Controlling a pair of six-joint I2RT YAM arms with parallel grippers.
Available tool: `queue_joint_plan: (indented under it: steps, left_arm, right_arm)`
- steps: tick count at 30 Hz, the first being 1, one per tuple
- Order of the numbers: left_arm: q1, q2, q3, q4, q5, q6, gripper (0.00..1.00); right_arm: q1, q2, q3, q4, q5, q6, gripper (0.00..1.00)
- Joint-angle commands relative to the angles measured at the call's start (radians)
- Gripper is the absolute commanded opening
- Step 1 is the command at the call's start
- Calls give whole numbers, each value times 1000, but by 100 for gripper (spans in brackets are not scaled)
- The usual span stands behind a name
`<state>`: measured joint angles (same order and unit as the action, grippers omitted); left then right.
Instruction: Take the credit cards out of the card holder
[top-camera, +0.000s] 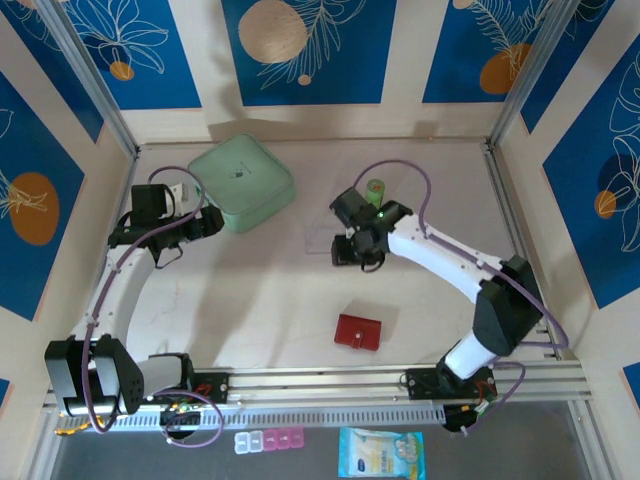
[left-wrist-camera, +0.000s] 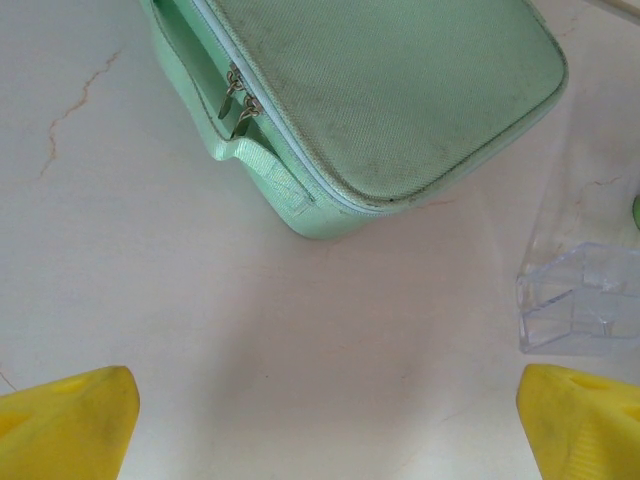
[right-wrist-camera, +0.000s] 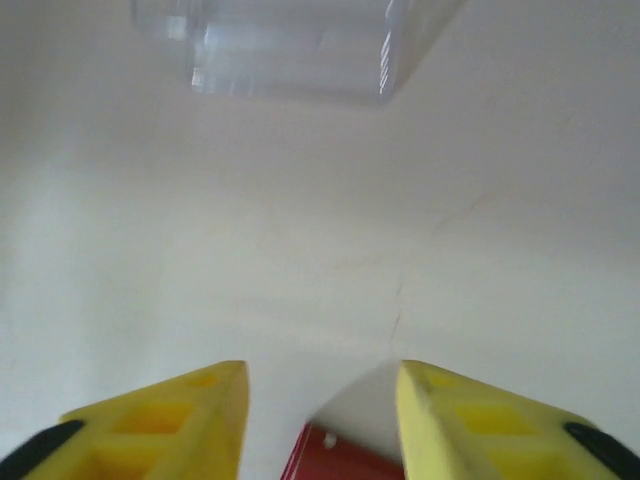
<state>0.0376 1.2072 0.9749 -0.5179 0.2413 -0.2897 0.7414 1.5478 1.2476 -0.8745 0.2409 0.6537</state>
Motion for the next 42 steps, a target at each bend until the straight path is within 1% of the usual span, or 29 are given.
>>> queue_joint_plan:
  steps: [1,7,9,14,17,22,27,29,30,37,42]
  left_arm:
    - [16,-18,-1,-25,-6,7,97]
    - [16,-11,2,-28,-11,12,97]
    - [16,-8,2,-26,-1,9,97]
    - [17,-5,1,-30,-8,11,97]
    - [16,-7,3,-32,-13,13,97]
    - [16,-6,2,-34,-29,17,97]
    - [17,-6,4,-34,-28,18,97]
    - [16,-6,1,-34,-34,18,97]
    - [16,-7,2,-34,-36,18,97]
    - [18,-5,1,-33,-32,20,97]
    - [17,1,3,-30,-22,17,97]
  right_arm:
    - [95,-75,-99,-3,-78,146,51]
    - [287,-152,-270,21,-117,358,62]
    - [336,-165,-312,33,-124,409,68]
    - [412,-177,-417,110,-199,493,87]
    - [429,-168,-460,152,-226,509,90]
    - [408,-168,-504,202,-257,514,91]
    - [357,-162,-542,251,-280,508,93]
    - [334,-164,-535,241,-268,500,99]
    - [318,-163,-530,234,-259,495,100]
    - [199,-148,-490,218,-221,416,99]
    - [129,-95,-436,226,-215,343,99]
